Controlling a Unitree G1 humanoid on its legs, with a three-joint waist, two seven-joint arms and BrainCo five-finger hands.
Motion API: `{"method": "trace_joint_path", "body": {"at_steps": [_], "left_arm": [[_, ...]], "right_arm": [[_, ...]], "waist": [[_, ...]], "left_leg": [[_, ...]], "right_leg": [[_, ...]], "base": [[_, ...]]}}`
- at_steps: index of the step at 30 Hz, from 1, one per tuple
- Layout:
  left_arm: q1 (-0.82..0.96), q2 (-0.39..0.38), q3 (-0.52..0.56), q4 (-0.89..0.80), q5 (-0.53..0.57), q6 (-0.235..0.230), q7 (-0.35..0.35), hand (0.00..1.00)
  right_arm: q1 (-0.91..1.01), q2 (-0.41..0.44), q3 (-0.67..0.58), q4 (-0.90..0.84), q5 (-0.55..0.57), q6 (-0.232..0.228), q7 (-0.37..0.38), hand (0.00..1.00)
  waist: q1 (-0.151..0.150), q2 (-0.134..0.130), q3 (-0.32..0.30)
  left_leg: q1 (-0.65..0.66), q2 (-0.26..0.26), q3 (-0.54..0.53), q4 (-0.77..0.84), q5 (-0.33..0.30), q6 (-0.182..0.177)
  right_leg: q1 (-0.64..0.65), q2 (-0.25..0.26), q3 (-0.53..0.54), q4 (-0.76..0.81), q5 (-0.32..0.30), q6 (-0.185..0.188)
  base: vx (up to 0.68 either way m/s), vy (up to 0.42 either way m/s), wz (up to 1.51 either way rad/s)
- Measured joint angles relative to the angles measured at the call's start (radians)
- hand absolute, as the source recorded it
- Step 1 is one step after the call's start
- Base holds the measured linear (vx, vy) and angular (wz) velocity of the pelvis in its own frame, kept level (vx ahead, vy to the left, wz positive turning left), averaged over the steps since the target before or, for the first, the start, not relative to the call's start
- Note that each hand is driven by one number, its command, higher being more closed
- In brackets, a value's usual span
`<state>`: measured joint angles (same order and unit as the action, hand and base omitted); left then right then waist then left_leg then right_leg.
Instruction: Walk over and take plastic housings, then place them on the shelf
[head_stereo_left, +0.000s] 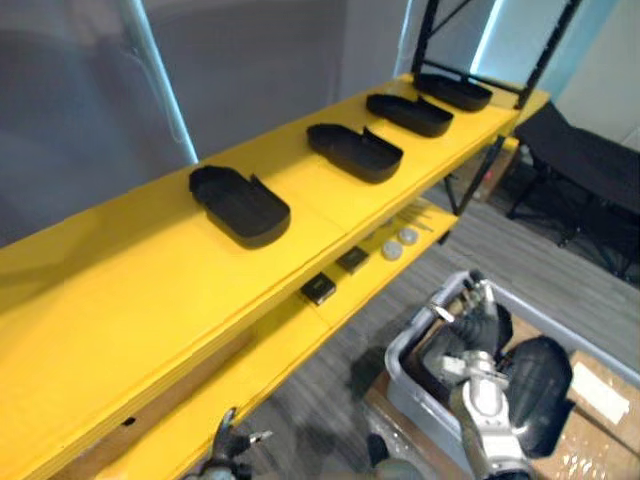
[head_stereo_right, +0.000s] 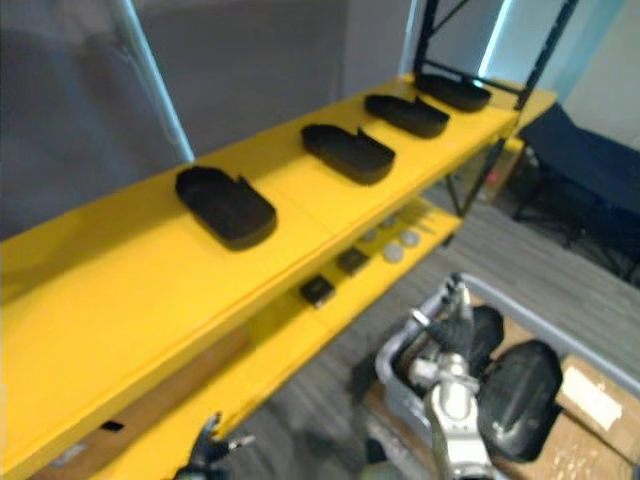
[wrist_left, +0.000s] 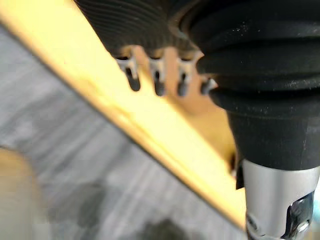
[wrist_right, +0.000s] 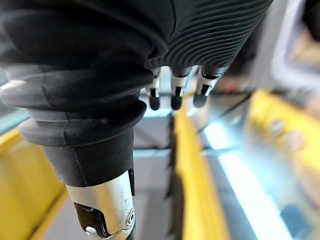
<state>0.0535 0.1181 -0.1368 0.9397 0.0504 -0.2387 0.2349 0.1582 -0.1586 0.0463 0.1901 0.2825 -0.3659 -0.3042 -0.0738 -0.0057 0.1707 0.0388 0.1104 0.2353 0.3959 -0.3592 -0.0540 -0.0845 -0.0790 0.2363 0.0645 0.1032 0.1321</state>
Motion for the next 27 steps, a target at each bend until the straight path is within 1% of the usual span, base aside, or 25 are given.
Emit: {"method": "trace_joint_path", "body": {"at_steps": [1,2,3,4,5,6,7,8,9,10,11,12,13,14,15,16,17,18,19,20,21,22,24,25,27], "left_arm": [[-0.010,0.001,0.000,-0.018,0.001,0.002,0.000,0.00],[-0.021,0.001,0.004,-0.039,0.007,0.008,0.004,0.00],[-0.024,0.004,0.008,-0.071,0.008,0.029,0.012,0.00],[-0.023,0.008,0.009,-0.075,0.007,0.033,0.016,0.00],[-0.026,0.018,0.010,-0.074,0.005,0.045,0.021,0.00],[-0.025,0.032,0.014,-0.074,-0.004,0.065,0.023,0.00],[-0.024,0.035,0.022,-0.069,-0.007,0.072,0.024,0.00],[-0.016,0.041,0.047,-0.053,-0.014,0.079,0.025,0.00],[0.011,0.048,0.069,-0.049,-0.014,0.089,0.027,0.00],[0.028,0.056,0.082,-0.041,-0.014,0.089,0.027,0.00],[0.063,0.072,0.101,-0.006,-0.016,0.089,0.028,0.00],[0.106,0.076,0.130,0.018,-0.035,0.088,0.030,0.00],[0.129,0.075,0.143,0.026,-0.045,0.088,0.033,0.00],[0.177,0.072,0.170,0.027,-0.052,0.087,0.035,0.00],[0.219,0.080,0.194,0.031,-0.053,0.087,0.035,0.00],[0.224,0.069,0.215,0.043,-0.055,0.087,0.037,0.00],[0.244,0.046,0.231,0.067,-0.083,0.087,0.037,0.00],[0.263,0.030,0.246,0.066,-0.107,0.086,0.035,0.00],[0.277,0.020,0.252,0.066,-0.134,0.086,0.031,0.00],[0.282,0.009,0.255,0.067,-0.146,0.087,0.024,0.00],[0.279,-0.010,0.261,0.066,-0.169,0.086,0.018,0.00],[0.270,-0.049,0.282,0.063,-0.230,0.076,0.020,0.00],[0.264,-0.073,0.280,0.063,-0.257,0.065,0.022,0.00],[0.259,-0.100,0.268,0.062,-0.290,0.052,0.025,0.00],[0.261,-0.097,0.240,0.063,-0.286,0.020,0.034,0.00]], "right_arm": [[0.018,0.008,0.000,0.001,0.000,-0.001,0.004,0.00],[0.040,0.016,0.006,0.001,-0.001,-0.003,0.021,0.00],[0.060,0.021,0.030,0.000,-0.003,-0.011,0.044,0.00],[0.060,0.025,0.042,0.000,-0.006,-0.017,0.046,0.00],[0.062,0.040,0.044,0.000,-0.024,-0.027,0.044,0.00],[0.061,0.053,0.045,0.000,-0.032,-0.032,0.040,0.00],[0.060,0.055,0.046,0.000,-0.043,-0.035,0.038,0.00],[0.054,0.056,0.055,0.004,-0.052,-0.048,0.029,0.00],[0.029,0.057,0.081,0.022,-0.061,-0.061,0.013,0.00],[0.012,0.057,0.099,0.031,-0.061,-0.063,0.007,0.00],[-0.013,0.061,0.133,0.048,-0.063,-0.069,-0.007,0.00],[-0.028,0.071,0.157,0.067,-0.072,-0.071,-0.018,0.00],[-0.030,0.077,0.166,0.075,-0.080,-0.069,-0.027,0.00],[-0.032,0.091,0.179,0.084,-0.102,-0.064,-0.047,0.00],[-0.031,0.101,0.192,0.091,-0.105,-0.055,-0.055,0.00],[-0.031,0.098,0.196,0.094,-0.103,-0.046,-0.061,0.00],[-0.028,0.083,0.201,0.099,-0.101,-0.031,-0.064,0.00],[-0.030,0.079,0.205,0.100,-0.101,-0.018,-0.054,0.00],[-0.031,0.073,0.212,0.099,-0.100,-0.001,-0.035,0.00],[-0.030,0.063,0.216,0.099,-0.100,0.016,-0.017,0.00],[-0.033,0.045,0.222,0.100,-0.100,0.032,0.001,0.00],[-0.042,0.023,0.223,0.100,-0.101,0.048,0.033,0.00],[-0.049,-0.006,0.203,0.100,-0.100,0.063,0.052,0.00],[-0.041,-0.027,0.144,0.101,-0.099,0.069,0.064,0.00],[-0.009,-0.038,0.057,0.101,-0.099,0.068,0.064,0.00]], "waist": [[-0.002,-0.003,0.012],[-0.006,-0.007,0.024],[-0.010,-0.008,0.028],[-0.010,0.004,0.034],[-0.024,0.000,0.035],[-0.020,-0.003,0.035],[-0.019,-0.001,0.036],[-0.002,0.003,0.035],[0.024,0.006,0.034],[0.037,0.006,0.034],[0.057,0.003,0.032],[0.068,-0.006,0.027],[0.072,-0.012,0.024],[0.083,-0.028,0.010],[0.099,-0.051,-0.006],[0.109,-0.047,-0.010],[0.122,-0.011,-0.023],[0.120,-0.003,-0.028],[0.117,0.010,-0.026],[0.116,0.022,-0.032],[0.119,0.029,-0.037],[0.126,0.022,-0.029],[0.131,0.037,-0.027],[0.119,0.065,-0.022],[0.111,0.070,-0.022]], "left_leg": [[0.006,0.000,0.010,0.001,-0.002,0.003],[0.014,0.001,0.024,-0.002,-0.002,0.008],[0.005,0.004,0.032,-0.013,0.005,0.036],[0.004,0.023,0.056,-0.022,0.013,0.048],[-0.005,0.029,0.068,-0.025,0.025,0.053],[-0.005,0.042,0.082,-0.038,0.043,0.055],[-0.005,0.051,0.084,-0.042,0.051,0.055],[-0.002,0.071,0.098,-0.056,0.067,0.050],[-0.006,0.097,0.129,-0.058,0.079,0.045],[-0.007,0.111,0.147,-0.058,0.083,0.039],[-0.008,0.133,0.179,-0.058,0.092,0.030],[-0.011,0.147,0.203,-0.053,0.102,0.017],[-0.013,0.152,0.215,-0.051,0.106,0.012],[-0.028,0.160,0.237,-0.043,0.117,-0.005],[-0.040,0.164,0.271,-0.039,0.129,-0.027],[-0.039,0.178,0.282,-0.043,0.142,-0.039],[-0.037,0.222,0.315,-0.061,0.176,-0.043],[-0.030,0.239,0.333,-0.075,0.206,-0.049],[-0.018,0.259,0.356,-0.078,0.233,-0.068],[-0.024,0.279,0.347,-0.071,0.241,-0.072],[-0.035,0.288,0.318,-0.062,0.252,-0.065],[-0.085,0.269,0.187,-0.042,0.255,-0.052],[-0.089,0.216,0.041,-0.093,0.241,-0.076],[-0.069,0.202,0.004,-0.153,0.251,-0.089],[-0.057,0.184,-0.036,-0.197,0.267,-0.113]], "right_leg": [[-0.001,0.000,-0.018,-0.001,0.017,-0.010],[-0.005,0.006,-0.049,-0.002,0.053,-0.033],[-0.022,0.025,-0.075,-0.045,0.165,-0.065],[-0.027,0.026,-0.077,-0.056,0.178,-0.072],[-0.047,0.024,-0.130,0.030,0.112,-0.097],[-0.071,0.015,-0.213,0.193,0.004,-0.128],[-0.072,0.007,-0.251,0.260,-0.038,-0.144],[-0.070,-0.023,-0.317,0.371,-0.097,-0.165],[-0.066,-0.058,-0.366,0.448,-0.121,-0.186],[-0.061,-0.079,-0.384,0.475,-0.126,-0.193],[-0.038,-0.124,-0.411,0.505,-0.130,-0.199],[-0.009,-0.170,-0.421,0.509,-0.129,-0.198],[0.004,-0.190,-0.421,0.497,-0.122,-0.190],[0.026,-0.221,-0.419,0.449,-0.062,-0.173],[0.028,-0.233,-0.413,0.374,0.024,-0.146],[0.036,-0.215,-0.419,0.346,0.003,-0.124],[0.040,-0.174,-0.435,0.286,-0.010,-0.120],[0.053,-0.153,-0.464,0.247,-0.019,-0.106],[0.065,-0.130,-0.497,0.201,-0.045,-0.067],[0.071,-0.106,-0.511,0.150,-0.059,-0.047],[0.083,-0.083,-0.506,0.089,-0.066,-0.037],[0.080,-0.075,-0.462,0.007,-0.071,-0.027],[0.061,-0.073,-0.435,-0.019,-0.073,-0.015],[0.047,-0.059,-0.427,-0.021,-0.069,-0.010],[0.052,-0.061,-0.440,-0.022,-0.064,-0.002]], "base": [[-0.10,0.083,-0.57],[-0.16,0.076,-0.80],[-0.19,0.075,-0.94],[-0.25,0.089,-0.84],[-0.21,0.092,-0.50],[-0.18,0.085,-0.25],[-0.10,0.055,-0.26],[-0.08,0.008,-0.44],[-0.08,-0.009,-0.66],[-0.06,-0.047,-0.93],[-0.08,-0.140,-0.90],[-0.07,-0.178,-0.83],[-0.07,-0.281,-0.71],[-0.03,-0.318,-0.81],[-0.03,-0.347,-0.88],[-0.04,-0.339,-1.02],[-0.05,-0.332,-0.87],[-0.07,-0.373,-1.03],[-0.05,-0.321,-0.89],[-0.04,-0.334,-0.96],[-0.05,-0.403,-1.07],[-0.07,-0.353,-1.01],[-0.11,-0.143,-0.77],[-0.09,-0.057,-0.36],[-0.13,-0.036,0.15]]}}
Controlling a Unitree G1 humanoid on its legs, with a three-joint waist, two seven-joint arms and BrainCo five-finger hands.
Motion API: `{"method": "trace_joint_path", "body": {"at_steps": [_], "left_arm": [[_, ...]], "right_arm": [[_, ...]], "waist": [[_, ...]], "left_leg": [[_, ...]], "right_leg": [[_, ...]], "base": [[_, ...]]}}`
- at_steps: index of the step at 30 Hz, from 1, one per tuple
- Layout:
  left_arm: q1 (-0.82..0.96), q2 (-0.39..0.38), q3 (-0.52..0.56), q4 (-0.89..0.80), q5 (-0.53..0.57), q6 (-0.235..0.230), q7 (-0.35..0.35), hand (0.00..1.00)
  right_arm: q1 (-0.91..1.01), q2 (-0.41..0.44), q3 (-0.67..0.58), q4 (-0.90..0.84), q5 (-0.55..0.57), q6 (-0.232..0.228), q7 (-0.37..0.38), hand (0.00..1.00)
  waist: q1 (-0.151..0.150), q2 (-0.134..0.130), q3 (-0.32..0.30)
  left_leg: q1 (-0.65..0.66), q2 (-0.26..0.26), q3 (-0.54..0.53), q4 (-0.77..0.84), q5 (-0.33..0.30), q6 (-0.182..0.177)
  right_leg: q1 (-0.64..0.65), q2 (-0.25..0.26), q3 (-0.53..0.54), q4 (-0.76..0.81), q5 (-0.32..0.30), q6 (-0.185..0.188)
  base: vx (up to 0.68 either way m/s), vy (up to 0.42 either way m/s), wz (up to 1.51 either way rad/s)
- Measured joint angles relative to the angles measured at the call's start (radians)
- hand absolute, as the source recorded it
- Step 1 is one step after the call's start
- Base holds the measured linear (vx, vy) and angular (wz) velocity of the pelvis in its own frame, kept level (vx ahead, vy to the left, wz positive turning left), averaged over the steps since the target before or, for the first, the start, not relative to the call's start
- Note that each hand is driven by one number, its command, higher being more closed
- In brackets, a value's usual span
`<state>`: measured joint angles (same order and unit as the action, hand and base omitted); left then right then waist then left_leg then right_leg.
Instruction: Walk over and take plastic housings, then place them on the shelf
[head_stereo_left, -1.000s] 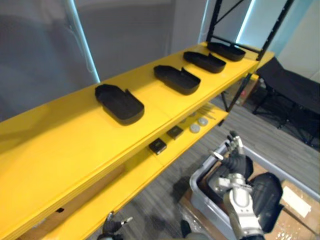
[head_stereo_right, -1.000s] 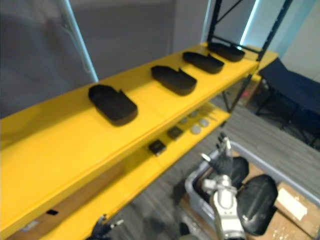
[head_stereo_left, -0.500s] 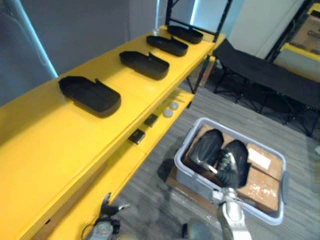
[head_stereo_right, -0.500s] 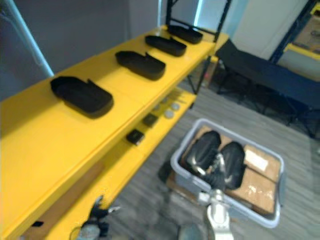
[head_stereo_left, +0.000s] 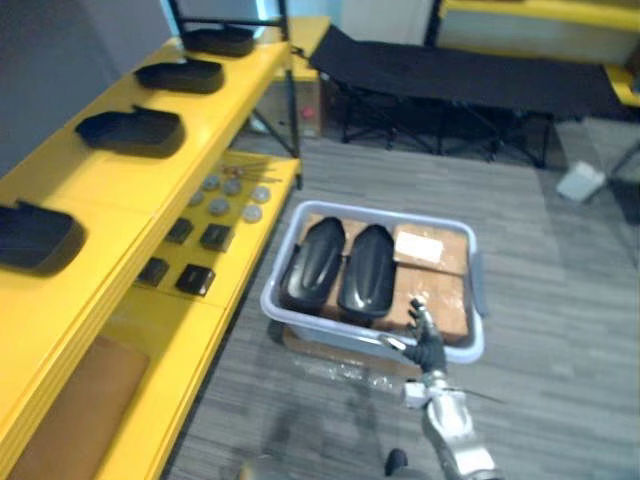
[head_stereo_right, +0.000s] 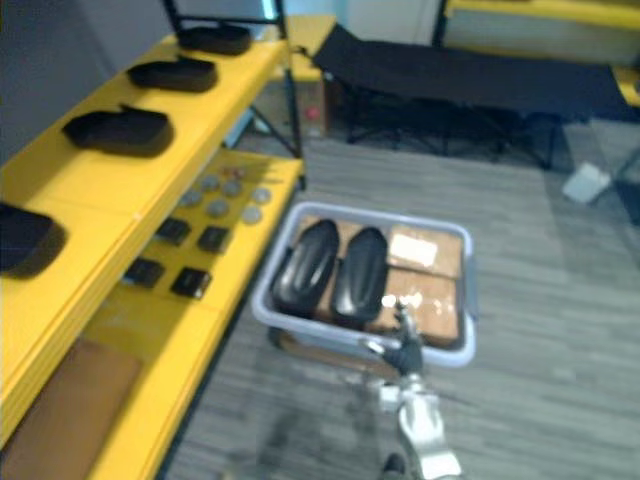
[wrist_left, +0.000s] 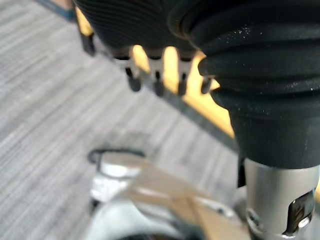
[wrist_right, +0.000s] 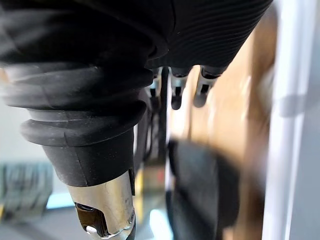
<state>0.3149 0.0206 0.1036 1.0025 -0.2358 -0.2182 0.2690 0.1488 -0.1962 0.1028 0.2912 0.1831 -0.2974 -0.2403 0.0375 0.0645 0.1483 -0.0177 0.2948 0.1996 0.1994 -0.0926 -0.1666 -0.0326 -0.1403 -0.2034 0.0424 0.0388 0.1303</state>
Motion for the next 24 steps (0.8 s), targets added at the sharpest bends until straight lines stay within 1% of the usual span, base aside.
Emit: {"method": "trace_joint_path", "body": {"at_steps": [1,2,3,4,6,8,9,10,11,12,13,14,16,17,18,19,20,21,22,23,24], "left_arm": [[-0.001,0.010,-0.011,-0.002,0.003,-0.006,0.010,0.00],[-0.003,0.012,-0.011,-0.004,0.010,-0.010,0.014,0.00],[-0.010,0.016,-0.012,-0.011,0.022,-0.017,0.014,0.00],[-0.017,0.024,-0.012,-0.016,0.030,-0.020,0.013,0.00],[-0.022,0.058,-0.016,-0.048,0.061,-0.022,-0.002,0.00],[-0.041,0.080,-0.030,-0.089,0.065,-0.022,-0.028,0.00],[-0.053,0.088,-0.039,-0.100,0.068,-0.023,-0.036,0.00],[-0.069,0.093,-0.048,-0.112,0.077,-0.024,-0.041,0.00],[-0.107,0.100,-0.062,-0.134,0.081,-0.032,-0.047,0.00],[-0.152,0.118,-0.080,-0.155,0.076,-0.037,-0.045,0.00],[-0.199,0.120,-0.088,-0.171,0.051,-0.043,-0.043,0.00],[-0.218,0.113,-0.094,-0.184,0.030,-0.043,-0.044,0.00],[-0.254,0.079,-0.127,-0.240,-0.035,-0.053,-0.044,0.00],[-0.260,0.071,-0.133,-0.252,-0.041,-0.056,-0.045,0.00],[-0.270,0.068,-0.151,-0.274,-0.043,-0.056,-0.045,0.00],[-0.280,0.070,-0.162,-0.278,-0.054,-0.049,-0.045,0.00],[-0.282,0.070,-0.166,-0.279,-0.063,-0.045,-0.046,0.00],[-0.283,0.070,-0.168,-0.278,-0.069,-0.038,-0.046,0.00],[-0.281,0.071,-0.169,-0.272,-0.073,-0.020,-0.046,0.00],[-0.276,0.072,-0.170,-0.269,-0.074,-0.015,-0.046,0.00],[-0.272,0.072,-0.175,-0.256,-0.074,-0.011,-0.046,0.00]], "right_arm": [[0.005,0.000,-0.056,0.000,0.000,-0.001,-0.004,0.00],[0.004,0.000,-0.079,-0.001,0.000,-0.003,-0.014,0.00],[-0.001,0.000,-0.118,-0.002,0.000,-0.003,-0.043,0.00],[-0.006,0.001,-0.136,-0.002,0.000,-0.003,-0.060,0.00],[-0.057,0.015,-0.160,0.007,-0.003,-0.002,-0.149,0.00],[-0.198,0.005,-0.245,0.081,0.012,0.000,-0.220,0.00],[-0.246,-0.009,-0.268,0.117,0.028,0.000,-0.235,0.00],[-0.298,-0.028,-0.286,0.159,0.053,0.000,-0.245,0.00],[-0.391,-0.075,-0.307,0.239,0.092,0.004,-0.258,0.00],[-0.469,-0.117,-0.318,0.307,0.123,0.019,-0.267,0.00],[-0.534,-0.155,-0.318,0.370,0.143,0.034,-0.269,0.00],[-0.564,-0.173,-0.317,0.395,0.153,0.038,-0.268,0.00],[-0.644,-0.220,-0.317,0.460,0.188,0.045,-0.269,0.00],[-0.662,-0.229,-0.318,0.474,0.205,0.050,-0.270,0.00],[-0.689,-0.243,-0.317,0.507,0.228,0.066,-0.278,0.00],[-0.721,-0.259,-0.317,0.555,0.236,0.088,-0.287,0.00],[-0.729,-0.268,-0.317,0.566,0.236,0.096,-0.287,0.00],[-0.739,-0.276,-0.317,0.579,0.236,0.105,-0.288,0.00],[-0.775,-0.300,-0.315,0.605,0.239,0.126,-0.286,0.00],[-0.793,-0.309,-0.314,0.613,0.242,0.133,-0.285,0.00],[-0.831,-0.337,-0.312,0.629,0.256,0.147,-0.283,0.00]], "waist": [[-0.001,-0.004,0.003],[-0.004,-0.007,0.005],[-0.005,-0.018,0.015],[-0.002,-0.026,0.023],[0.013,-0.057,0.072],[0.017,-0.077,0.112],[0.020,-0.077,0.125],[0.019,-0.074,0.144],[0.020,-0.070,0.178],[0.024,-0.064,0.206],[0.033,-0.051,0.229],[0.033,-0.040,0.240],[0.034,-0.009,0.268],[0.033,-0.003,0.273],[0.034,0.002,0.275],[0.041,0.001,0.278],[0.046,0.002,0.278],[0.056,0.002,0.278],[0.075,0.004,0.284],[0.082,0.005,0.288],[0.093,0.012,0.301]], "left_leg": [[-0.008,-0.007,-0.003,0.002,-0.008,-0.010],[-0.019,-0.012,-0.003,0.003,-0.015,-0.013],[-0.035,-0.025,-0.014,0.002,-0.032,-0.025],[-0.041,-0.041,-0.023,0.005,-0.033,-0.022],[-0.066,-0.085,-0.024,0.007,-0.034,-0.016],[-0.117,-0.111,-0.022,0.030,-0.035,-0.009],[-0.132,-0.115,-0.022,0.039,-0.034,-0.005],[-0.147,-0.116,-0.022,0.051,-0.034,-0.003],[-0.177,-0.118,-0.023,0.075,-0.035,0.000],[-0.208,-0.118,-0.030,0.097,-0.034,-0.002],[-0.233,-0.111,-0.040,0.118,-0.033,-0.002],[-0.244,-0.109,-0.054,0.124,-0.029,0.004],[-0.271,-0.105,-0.083,0.133,-0.029,0.005],[-0.280,-0.105,-0.088,0.138,-0.029,0.005],[-0.300,-0.105,-0.113,0.146,-0.029,0.005],[-0.317,-0.106,-0.135,0.148,-0.029,0.005],[-0.323,-0.106,-0.141,0.149,-0.029,0.005],[-0.327,-0.107,-0.145,0.152,-0.030,0.006],[-0.333,-0.110,-0.151,0.160,-0.033,0.008],[-0.333,-0.111,-0.153,0.160,-0.034,0.010],[-0.334,-0.115,-0.160,0.163,-0.036,0.012]], "right_leg": [[0.005,-0.011,-0.024,-0.012,0.005,0.009],[0.011,-0.017,-0.039,-0.027,0.009,0.015],[0.022,-0.030,-0.065,-0.064,0.022,0.028],[0.025,-0.044,-0.075,-0.078,0.029,0.033],[0.023,-0.089,-0.095,-0.108,0.045,0.045],[-0.031,-0.118,-0.092,-0.106,0.048,0.039],[-0.044,-0.121,-0.092,-0.104,0.058,0.027],[-0.054,-0.123,-0.090,-0.105,0.066,0.019],[-0.074,-0.127,-0.089,-0.104,0.092,0.016],[-0.093,-0.129,-0.089,-0.105,0.142,0.019],[-0.109,-0.121,-0.092,-0.106,0.175,0.025],[-0.113,-0.116,-0.097,-0.107,0.181,0.027],[-0.126,-0.104,-0.103,-0.108,0.194,0.026],[-0.126,-0.102,-0.109,-0.110,0.194,0.026],[-0.126,-0.098,-0.127,-0.117,0.195,0.025],[-0.126,-0.095,-0.147,-0.119,0.195,0.025],[-0.126,-0.094,-0.154,-0.119,0.195,0.025],[-0.127,-0.094,-0.156,-0.119,0.195,0.025],[-0.127,-0.095,-0.158,-0.119,0.195,0.025],[-0.126,-0.097,-0.159,-0.119,0.195,0.025],[-0.122,-0.099,-0.169,-0.116,0.195,0.025]], "base": [[-0.16,0.028,0.41],[-0.18,0.111,0.57],[-0.18,0.120,0.45],[-0.23,0.158,0.41],[-0.21,0.160,0.07],[-0.16,0.121,-0.20],[-0.09,0.069,-0.15],[-0.09,0.046,-0.09],[-0.11,0.040,-0.01],[-0.12,0.021,0.00],[-0.09,-0.008,0.05],[-0.05,-0.028,0.06],[-0.01,-0.025,0.10],[0.00,-0.016,0.20],[0.01,-0.012,0.34],[0.01,-0.008,0.37],[0.01,0.002,0.28],[0.00,0.017,0.16],[-0.01,0.032,0.10],[-0.03,0.037,0.10],[-0.06,0.035,0.16]]}}
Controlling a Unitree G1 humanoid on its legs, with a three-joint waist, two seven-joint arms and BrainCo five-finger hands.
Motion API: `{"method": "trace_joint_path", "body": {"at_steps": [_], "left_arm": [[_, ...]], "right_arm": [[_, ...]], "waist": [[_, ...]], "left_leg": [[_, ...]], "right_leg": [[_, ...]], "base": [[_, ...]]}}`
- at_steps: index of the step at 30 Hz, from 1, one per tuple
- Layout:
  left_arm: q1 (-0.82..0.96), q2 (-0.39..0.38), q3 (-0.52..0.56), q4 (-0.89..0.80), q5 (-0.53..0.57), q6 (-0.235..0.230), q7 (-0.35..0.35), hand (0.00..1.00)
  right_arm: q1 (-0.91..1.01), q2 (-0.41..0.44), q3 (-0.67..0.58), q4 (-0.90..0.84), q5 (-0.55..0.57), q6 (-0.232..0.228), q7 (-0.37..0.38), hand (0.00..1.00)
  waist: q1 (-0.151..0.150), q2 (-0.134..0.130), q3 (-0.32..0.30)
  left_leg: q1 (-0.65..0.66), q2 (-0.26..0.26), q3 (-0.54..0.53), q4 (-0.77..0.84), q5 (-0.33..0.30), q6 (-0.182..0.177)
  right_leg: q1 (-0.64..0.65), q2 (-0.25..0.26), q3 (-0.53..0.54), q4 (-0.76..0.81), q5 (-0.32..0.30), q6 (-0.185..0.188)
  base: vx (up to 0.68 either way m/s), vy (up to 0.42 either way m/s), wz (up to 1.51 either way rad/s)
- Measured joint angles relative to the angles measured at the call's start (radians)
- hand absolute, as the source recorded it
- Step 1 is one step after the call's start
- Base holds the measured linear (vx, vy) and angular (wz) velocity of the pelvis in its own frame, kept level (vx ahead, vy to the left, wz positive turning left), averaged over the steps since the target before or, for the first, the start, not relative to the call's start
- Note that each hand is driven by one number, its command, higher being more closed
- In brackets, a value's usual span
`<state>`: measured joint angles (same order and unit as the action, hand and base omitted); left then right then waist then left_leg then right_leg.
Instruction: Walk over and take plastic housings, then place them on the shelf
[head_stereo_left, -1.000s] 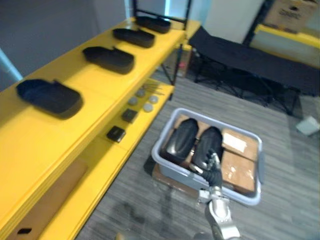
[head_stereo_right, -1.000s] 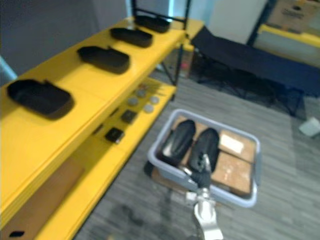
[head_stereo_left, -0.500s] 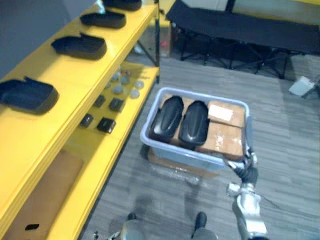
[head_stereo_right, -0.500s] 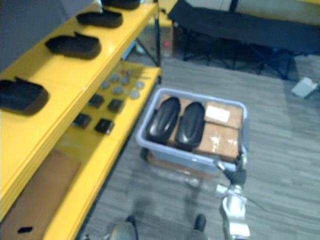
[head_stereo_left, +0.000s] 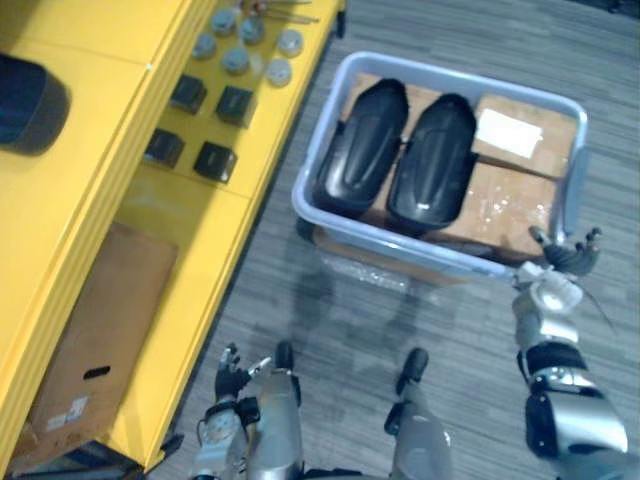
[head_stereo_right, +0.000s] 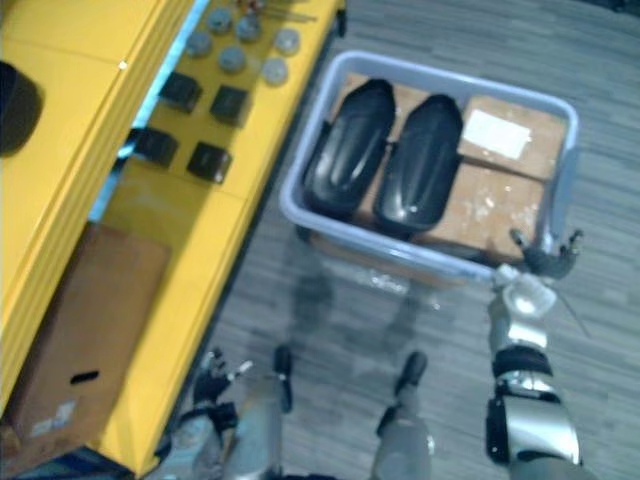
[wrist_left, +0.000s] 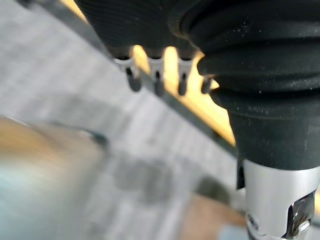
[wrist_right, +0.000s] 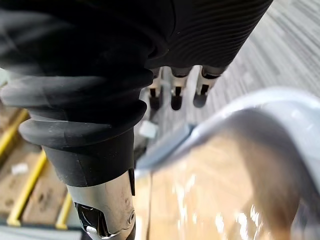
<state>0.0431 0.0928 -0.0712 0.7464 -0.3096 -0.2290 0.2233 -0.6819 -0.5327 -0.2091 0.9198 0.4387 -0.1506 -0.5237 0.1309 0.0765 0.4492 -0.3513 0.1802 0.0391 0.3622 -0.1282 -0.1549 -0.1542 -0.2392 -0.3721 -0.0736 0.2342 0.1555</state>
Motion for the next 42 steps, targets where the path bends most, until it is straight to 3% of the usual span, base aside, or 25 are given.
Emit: {"method": "trace_joint_path", "body": {"at_steps": [3,5,14,25,28,34,38,42], "left_arm": [[0.000,0.009,-0.001,0.025,-0.006,-0.001,-0.001,0.00],[0.003,0.014,-0.001,0.068,-0.003,-0.004,-0.001,0.00],[0.057,0.013,-0.018,0.137,-0.015,-0.023,-0.038,0.00],[0.064,0.020,-0.043,0.138,-0.029,-0.027,-0.053,0.00],[0.069,0.025,-0.059,0.139,-0.037,-0.032,-0.070,0.00],[0.082,0.025,-0.068,0.141,-0.044,-0.043,-0.079,0.00],[0.087,0.019,-0.082,0.141,-0.044,-0.053,-0.080,0.00],[0.094,0.020,-0.095,0.149,-0.045,-0.052,-0.080,0.00]], "right_arm": [[-0.090,-0.073,0.028,0.042,0.000,0.007,0.019,0.00],[-0.127,-0.108,0.041,0.050,0.002,0.006,0.032,0.00],[-0.199,-0.164,0.088,0.059,0.016,0.010,0.089,0.00],[-0.234,-0.178,0.109,0.210,0.016,0.149,0.204,0.00],[-0.254,-0.201,0.109,0.239,0.015,0.193,0.225,0.00],[-0.305,-0.205,0.110,0.284,-0.022,0.236,0.245,0.00],[-0.339,-0.249,0.120,0.289,-0.031,0.255,0.244,0.00],[-0.386,-0.252,0.135,0.312,-0.071,0.348,0.236,0.00]], "waist": [[0.022,0.025,0.026],[0.022,0.040,0.037],[0.024,0.040,0.044],[0.027,0.043,0.042],[0.045,0.043,0.042],[0.060,0.044,0.043],[0.076,0.059,0.046],[0.093,0.062,0.048]], "left_leg": [[-0.021,-0.003,-0.016,0.015,-0.001,0.001],[-0.030,-0.011,-0.031,0.018,-0.001,0.002],[-0.033,-0.025,-0.041,0.030,0.003,0.007],[0.004,-0.055,-0.062,-0.040,0.054,0.013],[0.003,-0.061,-0.067,-0.041,0.057,0.016],[-0.003,-0.076,-0.094,-0.057,0.068,0.016],[-0.033,-0.094,-0.116,-0.051,0.071,0.021],[-0.038,-0.100,-0.117,-0.045,0.071,0.022]], "right_leg": [[-0.002,0.000,-0.018,0.004,-0.001,0.000],[-0.001,-0.005,-0.031,0.006,-0.001,0.001],[-0.001,-0.023,-0.038,0.036,-0.013,0.009],[0.014,-0.053,-0.065,0.066,-0.030,0.013],[0.015,-0.060,-0.069,0.070,-0.032,0.014],[0.015,-0.071,-0.094,0.087,-0.044,0.021],[0.011,-0.084,-0.123,0.093,-0.048,0.026],[0.010,-0.090,-0.126,0.095,-0.049,0.027]], "base": [[-0.07,0.026,0.13],[-0.07,0.032,0.14],[-0.05,0.043,0.06],[-0.04,0.018,0.09],[-0.03,0.034,0.10],[0.00,0.027,0.14],[0.01,0.038,0.22],[0.01,0.028,0.05]]}}
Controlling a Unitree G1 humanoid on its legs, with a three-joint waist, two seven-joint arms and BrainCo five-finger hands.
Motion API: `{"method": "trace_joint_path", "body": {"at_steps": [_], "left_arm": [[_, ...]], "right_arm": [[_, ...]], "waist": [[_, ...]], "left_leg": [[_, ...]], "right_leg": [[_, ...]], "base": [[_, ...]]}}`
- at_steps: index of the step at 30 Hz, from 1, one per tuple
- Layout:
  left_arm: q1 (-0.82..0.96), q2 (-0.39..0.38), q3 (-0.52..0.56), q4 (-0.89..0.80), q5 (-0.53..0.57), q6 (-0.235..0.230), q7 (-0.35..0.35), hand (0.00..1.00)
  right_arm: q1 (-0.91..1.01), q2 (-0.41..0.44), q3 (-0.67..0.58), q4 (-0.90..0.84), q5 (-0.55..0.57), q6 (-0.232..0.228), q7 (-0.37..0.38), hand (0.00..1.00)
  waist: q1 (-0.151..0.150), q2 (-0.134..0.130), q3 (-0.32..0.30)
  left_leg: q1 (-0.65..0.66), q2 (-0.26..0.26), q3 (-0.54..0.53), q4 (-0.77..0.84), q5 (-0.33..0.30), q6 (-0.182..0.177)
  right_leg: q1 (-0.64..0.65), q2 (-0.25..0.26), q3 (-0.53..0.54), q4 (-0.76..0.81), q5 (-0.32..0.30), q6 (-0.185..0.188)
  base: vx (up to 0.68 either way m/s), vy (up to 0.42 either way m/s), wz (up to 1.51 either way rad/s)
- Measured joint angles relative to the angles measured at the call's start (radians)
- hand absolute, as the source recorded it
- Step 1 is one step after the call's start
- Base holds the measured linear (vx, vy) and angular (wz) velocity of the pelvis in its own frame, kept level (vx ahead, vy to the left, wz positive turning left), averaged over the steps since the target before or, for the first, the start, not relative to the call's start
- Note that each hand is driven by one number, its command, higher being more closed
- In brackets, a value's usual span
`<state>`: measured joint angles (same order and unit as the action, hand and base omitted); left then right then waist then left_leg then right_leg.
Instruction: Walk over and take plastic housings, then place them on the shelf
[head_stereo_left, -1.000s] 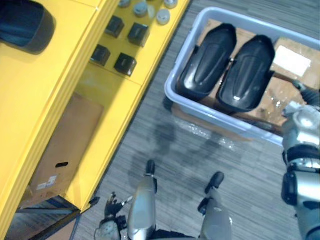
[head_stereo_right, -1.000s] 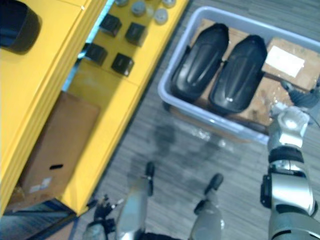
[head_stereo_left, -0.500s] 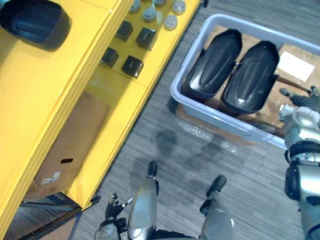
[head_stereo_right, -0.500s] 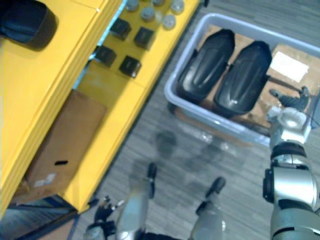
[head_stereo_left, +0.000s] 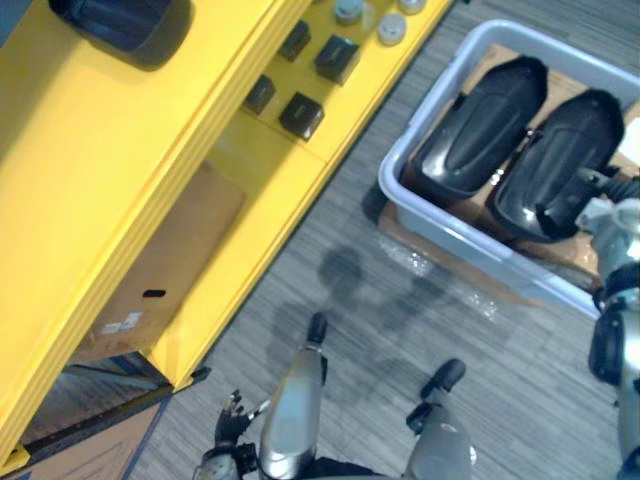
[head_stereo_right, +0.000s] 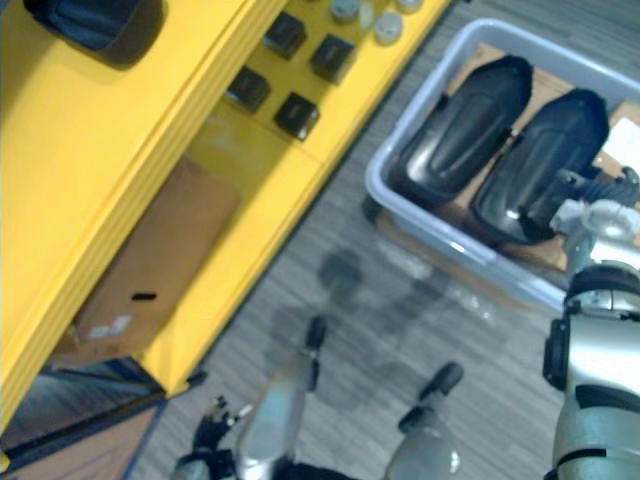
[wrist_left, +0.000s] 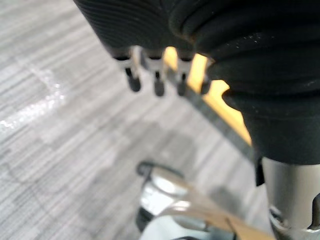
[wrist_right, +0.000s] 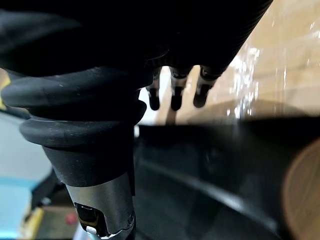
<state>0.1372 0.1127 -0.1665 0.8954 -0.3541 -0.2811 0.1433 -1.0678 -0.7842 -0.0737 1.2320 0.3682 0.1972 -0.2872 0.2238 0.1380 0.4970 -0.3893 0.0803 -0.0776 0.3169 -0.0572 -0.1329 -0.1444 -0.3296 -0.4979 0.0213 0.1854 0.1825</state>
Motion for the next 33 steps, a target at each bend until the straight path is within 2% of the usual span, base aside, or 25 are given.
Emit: {"method": "trace_joint_path", "body": {"at_steps": [3,5,6,11,16,18,25,30,33], "left_arm": [[0.000,-0.001,-0.012,0.003,0.000,-0.004,0.000,0.00],[0.000,-0.002,-0.019,0.019,-0.002,-0.020,-0.001,0.00],[0.000,-0.001,-0.032,0.031,-0.005,-0.029,-0.001,0.00],[-0.003,0.009,-0.087,0.027,-0.034,-0.060,0.001,0.00],[-0.014,0.020,-0.134,0.015,-0.079,-0.066,0.009,0.00],[-0.014,0.027,-0.154,-0.005,-0.086,-0.065,0.015,0.00],[-0.017,0.037,-0.177,-0.023,-0.102,-0.064,0.032,0.00],[-0.014,0.050,-0.188,-0.061,-0.107,-0.049,0.033,0.00],[-0.012,0.055,-0.187,-0.081,-0.097,-0.050,0.037,0.00]], "right_arm": [[-0.003,-0.002,-0.001,0.022,-0.018,0.071,-0.038,0.00],[-0.015,-0.010,-0.001,0.023,-0.032,0.097,-0.069,0.00],[-0.028,-0.012,-0.002,0.024,-0.035,0.116,-0.087,1.00],[-0.047,-0.030,-0.001,0.034,-0.049,0.157,-0.153,1.00],[-0.046,-0.071,-0.002,0.045,-0.096,0.192,-0.155,1.00],[-0.045,-0.073,-0.004,0.059,-0.154,0.226,-0.152,1.00],[-0.044,-0.074,-0.004,0.094,-0.379,0.299,-0.096,1.00],[-0.045,-0.082,-0.005,0.105,-0.458,0.309,-0.080,1.00],[-0.042,-0.088,-0.013,0.129,-0.461,0.278,-0.088,1.00]], "waist": [[0.007,0.010,0.005],[0.013,0.012,0.006],[0.016,0.012,0.006],[0.037,0.024,0.012],[0.038,0.026,0.013],[0.038,0.035,0.014],[0.039,0.052,0.014],[0.042,0.053,0.013],[0.041,0.052,0.013]], "left_leg": [[-0.011,-0.001,-0.021,0.009,-0.003,0.000],[-0.023,0.001,-0.026,0.014,-0.003,-0.001],[-0.032,0.001,-0.029,0.019,-0.003,-0.001],[-0.050,0.000,-0.028,0.031,-0.004,0.001],[-0.086,0.001,-0.031,0.043,-0.005,0.001],[-0.086,0.001,-0.029,0.043,-0.005,0.001],[-0.099,0.005,-0.027,0.073,-0.024,0.006],[-0.116,0.005,-0.028,0.113,-0.045,0.009],[-0.119,0.005,-0.029,0.126,-0.051,0.012]], "right_leg": [[-0.001,-0.001,-0.017,0.022,-0.017,0.003],[-0.016,-0.001,-0.021,0.039,-0.026,-0.001],[-0.024,-0.001,-0.021,0.044,-0.028,-0.003],[-0.047,-0.007,-0.020,0.063,-0.035,-0.002],[-0.080,-0.009,-0.018,0.076,-0.036,-0.004],[-0.081,-0.009,-0.017,0.077,-0.036,-0.004],[-0.083,-0.007,-0.017,0.078,-0.036,-0.005],[-0.080,-0.005,-0.018,0.077,-0.035,-0.003],[-0.074,-0.004,-0.018,0.077,-0.034,-0.002]], "base": [[-0.01,0.010,0.12],[-0.04,0.007,0.11],[-0.04,0.006,0.00],[-0.04,0.004,0.00],[-0.03,-0.003,0.00],[-0.01,-0.006,-0.02],[-0.04,-0.006,-0.02],[-0.03,0.015,-0.01],[0.00,0.000,0.00]]}}
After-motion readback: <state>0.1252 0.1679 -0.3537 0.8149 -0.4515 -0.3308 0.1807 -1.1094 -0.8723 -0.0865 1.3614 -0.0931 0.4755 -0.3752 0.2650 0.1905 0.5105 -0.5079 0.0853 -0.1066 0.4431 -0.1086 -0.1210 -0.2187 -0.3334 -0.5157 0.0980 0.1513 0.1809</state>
